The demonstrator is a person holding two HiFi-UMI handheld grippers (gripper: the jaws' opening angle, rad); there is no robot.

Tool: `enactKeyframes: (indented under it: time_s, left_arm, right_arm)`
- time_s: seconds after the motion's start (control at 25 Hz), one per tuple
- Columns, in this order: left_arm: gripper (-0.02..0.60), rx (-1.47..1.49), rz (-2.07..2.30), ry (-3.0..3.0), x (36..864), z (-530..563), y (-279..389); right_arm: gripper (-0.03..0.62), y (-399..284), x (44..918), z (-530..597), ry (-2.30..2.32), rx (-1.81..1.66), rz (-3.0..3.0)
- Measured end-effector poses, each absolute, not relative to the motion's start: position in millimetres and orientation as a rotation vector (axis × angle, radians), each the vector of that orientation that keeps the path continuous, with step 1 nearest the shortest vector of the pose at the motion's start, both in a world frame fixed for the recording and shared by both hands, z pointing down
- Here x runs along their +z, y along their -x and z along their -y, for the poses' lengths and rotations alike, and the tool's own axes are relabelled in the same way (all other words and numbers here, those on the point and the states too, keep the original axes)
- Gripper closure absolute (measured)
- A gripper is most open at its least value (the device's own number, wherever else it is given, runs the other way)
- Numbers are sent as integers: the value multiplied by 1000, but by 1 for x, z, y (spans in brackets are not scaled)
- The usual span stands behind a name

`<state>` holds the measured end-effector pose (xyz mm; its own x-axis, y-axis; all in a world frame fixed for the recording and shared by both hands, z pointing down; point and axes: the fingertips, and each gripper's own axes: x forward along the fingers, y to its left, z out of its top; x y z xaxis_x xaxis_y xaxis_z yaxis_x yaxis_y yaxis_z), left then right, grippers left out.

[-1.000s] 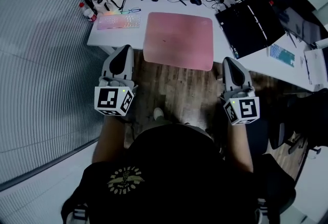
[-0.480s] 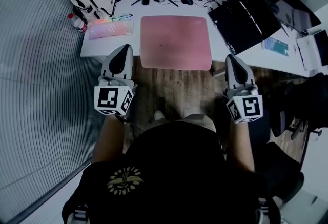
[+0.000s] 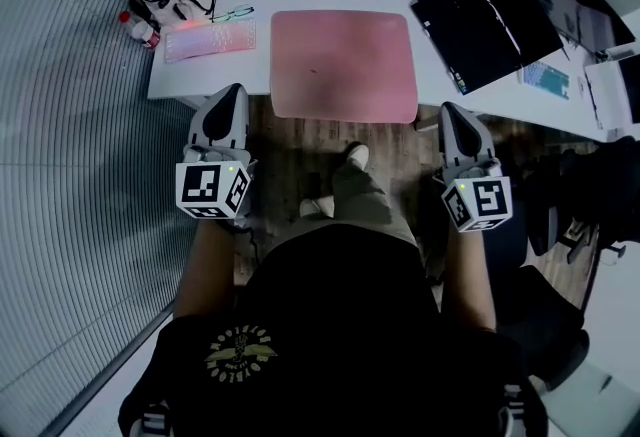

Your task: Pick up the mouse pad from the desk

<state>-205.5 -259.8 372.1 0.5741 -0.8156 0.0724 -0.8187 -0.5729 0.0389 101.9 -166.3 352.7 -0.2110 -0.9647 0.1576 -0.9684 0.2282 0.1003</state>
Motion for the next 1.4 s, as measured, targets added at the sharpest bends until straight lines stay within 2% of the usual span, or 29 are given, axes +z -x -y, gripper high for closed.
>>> enactKeyframes:
  time_s: [0.56, 1.4]
  left_arm:
    - [575, 221, 1369, -2540, 490, 296, 181]
    - [572, 513, 1343, -2346, 654, 318, 163]
  right_arm:
    - [592, -157, 465, 211, -1801, 224, 2260]
    - [592, -173, 611, 235, -1643, 490, 2178]
